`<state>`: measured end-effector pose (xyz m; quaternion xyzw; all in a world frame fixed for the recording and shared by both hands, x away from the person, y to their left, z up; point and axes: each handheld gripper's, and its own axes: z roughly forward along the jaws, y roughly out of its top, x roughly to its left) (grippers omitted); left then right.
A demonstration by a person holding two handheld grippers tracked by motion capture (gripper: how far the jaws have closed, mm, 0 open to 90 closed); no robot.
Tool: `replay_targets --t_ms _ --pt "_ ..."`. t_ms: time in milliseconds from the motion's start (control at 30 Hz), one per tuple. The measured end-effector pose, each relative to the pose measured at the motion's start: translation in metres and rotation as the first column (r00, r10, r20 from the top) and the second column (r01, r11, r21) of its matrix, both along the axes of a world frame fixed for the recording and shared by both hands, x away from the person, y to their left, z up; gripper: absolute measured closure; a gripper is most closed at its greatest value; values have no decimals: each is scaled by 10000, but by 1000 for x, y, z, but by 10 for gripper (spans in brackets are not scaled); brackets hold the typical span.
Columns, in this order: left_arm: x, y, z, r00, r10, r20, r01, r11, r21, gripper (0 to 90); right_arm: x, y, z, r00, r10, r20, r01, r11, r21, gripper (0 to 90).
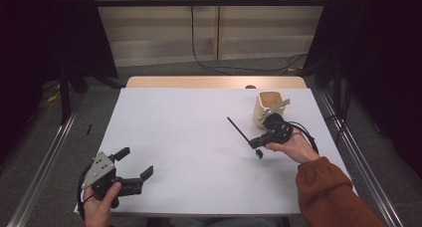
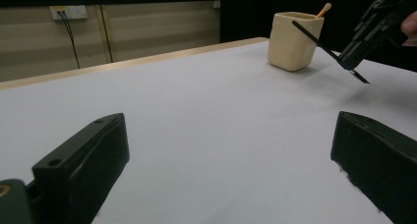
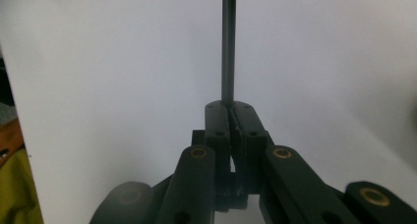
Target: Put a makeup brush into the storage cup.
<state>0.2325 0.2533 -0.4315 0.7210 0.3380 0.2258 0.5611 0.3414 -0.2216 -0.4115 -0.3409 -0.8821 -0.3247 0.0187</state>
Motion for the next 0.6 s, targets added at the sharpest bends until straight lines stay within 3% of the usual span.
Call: replay_targets --t_ms 167,400,600 --pt "0 0 0 10000 -5 10 5 10000 24 11 -4 -7 5 9978 -209 624 162 9971 739 869" --pt "0 0 0 10000 -5 -3 5 10000 18 12 -8 -8 9 9891 -193 1460 -32 9884 1522 868" --pt "0 0 0 10000 0 3 0 10000 16 12 -9 -13 13 9782 -490 2019 -29 9684 2492 868"
